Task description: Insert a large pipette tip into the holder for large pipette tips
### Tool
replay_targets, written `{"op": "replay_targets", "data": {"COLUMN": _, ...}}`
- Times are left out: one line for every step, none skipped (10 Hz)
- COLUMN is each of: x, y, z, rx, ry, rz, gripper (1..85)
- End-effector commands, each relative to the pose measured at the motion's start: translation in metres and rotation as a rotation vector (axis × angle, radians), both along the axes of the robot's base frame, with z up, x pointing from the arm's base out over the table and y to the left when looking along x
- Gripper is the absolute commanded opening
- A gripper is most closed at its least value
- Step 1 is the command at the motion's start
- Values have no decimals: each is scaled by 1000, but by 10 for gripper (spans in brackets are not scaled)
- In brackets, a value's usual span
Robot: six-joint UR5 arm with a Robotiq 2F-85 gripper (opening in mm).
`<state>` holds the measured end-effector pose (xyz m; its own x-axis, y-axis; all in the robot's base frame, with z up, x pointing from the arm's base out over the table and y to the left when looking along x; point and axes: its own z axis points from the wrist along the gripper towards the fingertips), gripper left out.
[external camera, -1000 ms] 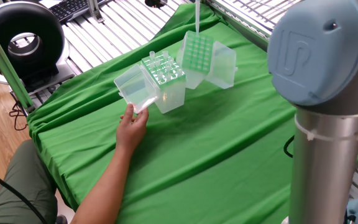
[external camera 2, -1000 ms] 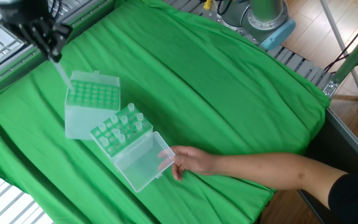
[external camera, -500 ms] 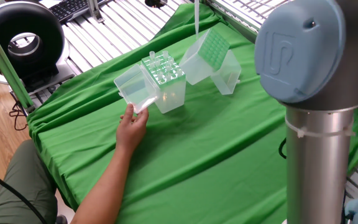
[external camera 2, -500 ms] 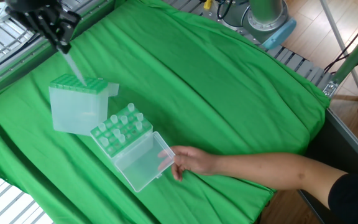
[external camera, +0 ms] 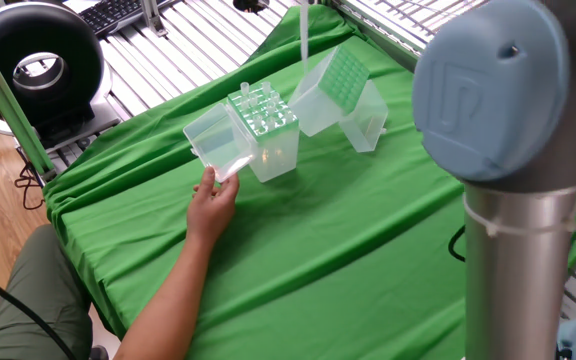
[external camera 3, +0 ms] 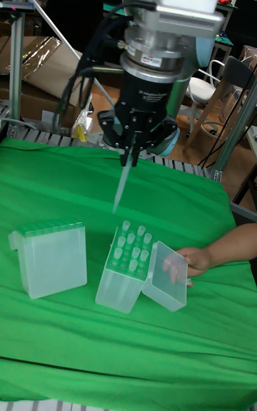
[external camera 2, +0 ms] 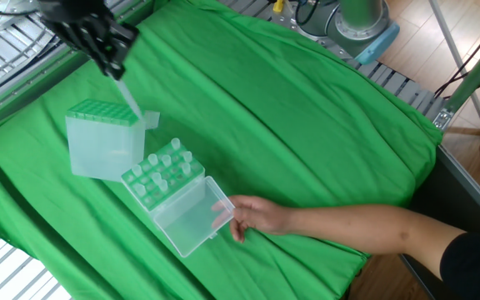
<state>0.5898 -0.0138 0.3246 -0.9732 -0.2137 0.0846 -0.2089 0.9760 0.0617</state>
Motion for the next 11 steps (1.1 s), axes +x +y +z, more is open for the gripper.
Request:
{"op": "replay_targets", "data": {"x": -7, "y": 29, "z": -6, "rx": 10, "ry": -4, "rz": -18, "gripper": 10}}
{"op": "replay_targets", "data": {"x": -10, "y": 32, "z": -9, "rx": 3, "ry": -3, "rz": -12, "gripper": 10}}
{"op": "replay_targets", "data": {"x": -12, "y": 37, "z": -11, "rx": 1, "ry": -3, "rz": -12, "gripper": 10}}
{"op": "replay_targets", "data": {"x": -14, "y": 39, "z": -14, "rx": -1, "ry": -5, "rz": -5, "gripper": 10}}
{"op": "replay_targets", "data": {"x": -14, "y": 41, "z": -16, "rx": -4, "ry": -5, "rz": 0, "gripper": 10}}
{"op": "replay_targets", "data": {"x": -12, "y": 44, "z": -19, "rx": 0, "ry": -12, "rz": -9, "gripper": 10}}
{"op": "replay_targets", "data": {"x": -12, "y": 52, "z": -21, "rx": 22, "ry": -10, "rz": -28, "gripper": 10}}
{"op": "replay_targets", "data": {"x": -12, "y": 55, "z": -23, "rx": 18, "ry": -14, "rz": -33, "gripper": 10}}
{"op": "replay_targets", "data": {"x": -10, "y": 56, "z": -24, "rx": 18, "ry": -22, "rz": -36, "gripper": 10}}
{"op": "replay_targets", "data": {"x": -6, "y": 55, "z": -27, "rx": 11, "ry": -29, "rz": -35, "gripper": 10}}
{"op": "replay_targets", "data": {"x": -2, "y": 55, "z": -29, "rx": 11, "ry": -36, "rz": -35, "gripper": 10}}
